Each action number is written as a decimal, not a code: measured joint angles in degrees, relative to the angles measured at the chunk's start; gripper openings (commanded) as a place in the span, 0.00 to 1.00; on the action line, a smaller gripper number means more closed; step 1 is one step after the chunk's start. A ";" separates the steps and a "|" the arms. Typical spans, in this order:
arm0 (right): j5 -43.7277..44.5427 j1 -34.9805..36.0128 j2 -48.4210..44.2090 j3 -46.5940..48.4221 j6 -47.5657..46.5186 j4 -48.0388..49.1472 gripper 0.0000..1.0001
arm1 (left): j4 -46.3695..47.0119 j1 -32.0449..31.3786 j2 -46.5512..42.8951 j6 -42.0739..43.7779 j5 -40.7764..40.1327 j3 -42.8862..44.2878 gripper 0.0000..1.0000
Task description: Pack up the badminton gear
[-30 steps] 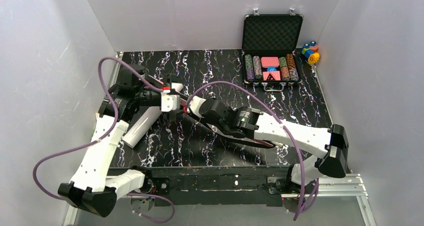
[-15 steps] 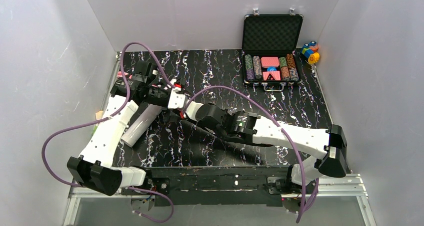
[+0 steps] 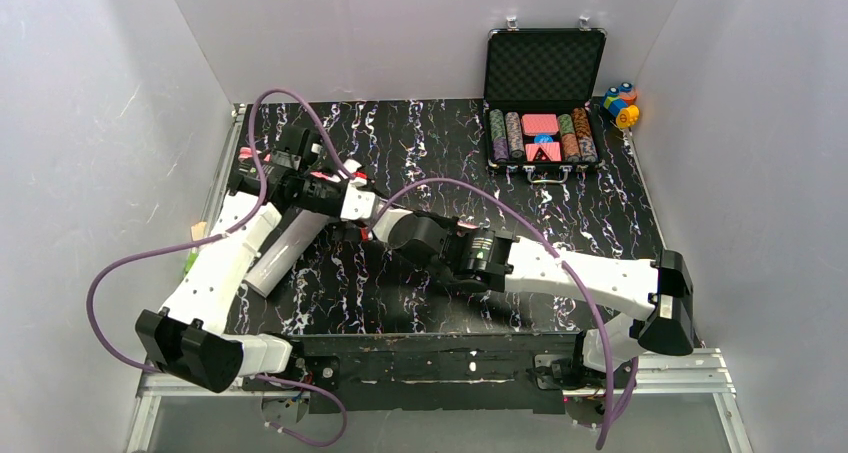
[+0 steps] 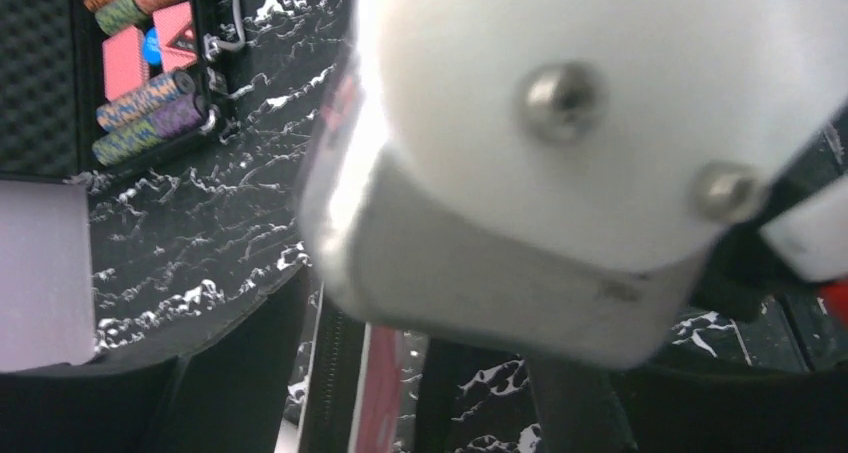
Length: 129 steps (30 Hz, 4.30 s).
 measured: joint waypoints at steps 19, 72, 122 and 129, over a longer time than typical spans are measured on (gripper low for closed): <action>0.98 4.66 -0.79 -2.40 -2.34 8.02 0.01 | 5.88 -0.87 1.62 -6.93 -7.41 -2.64 0.03; -30.75 -39.12 -41.31 -20.72 68.08 9.94 0.19 | 16.68 -1.09 0.28 -46.99 -18.58 1.46 0.00; -58.10 -78.31 -29.92 -17.03 69.40 8.00 0.01 | 14.80 -1.09 -1.51 -48.33 -16.55 1.46 0.00; -55.12 -78.27 -29.92 -14.62 66.38 5.88 0.01 | 14.80 -1.09 -1.75 -48.15 -16.22 1.46 0.00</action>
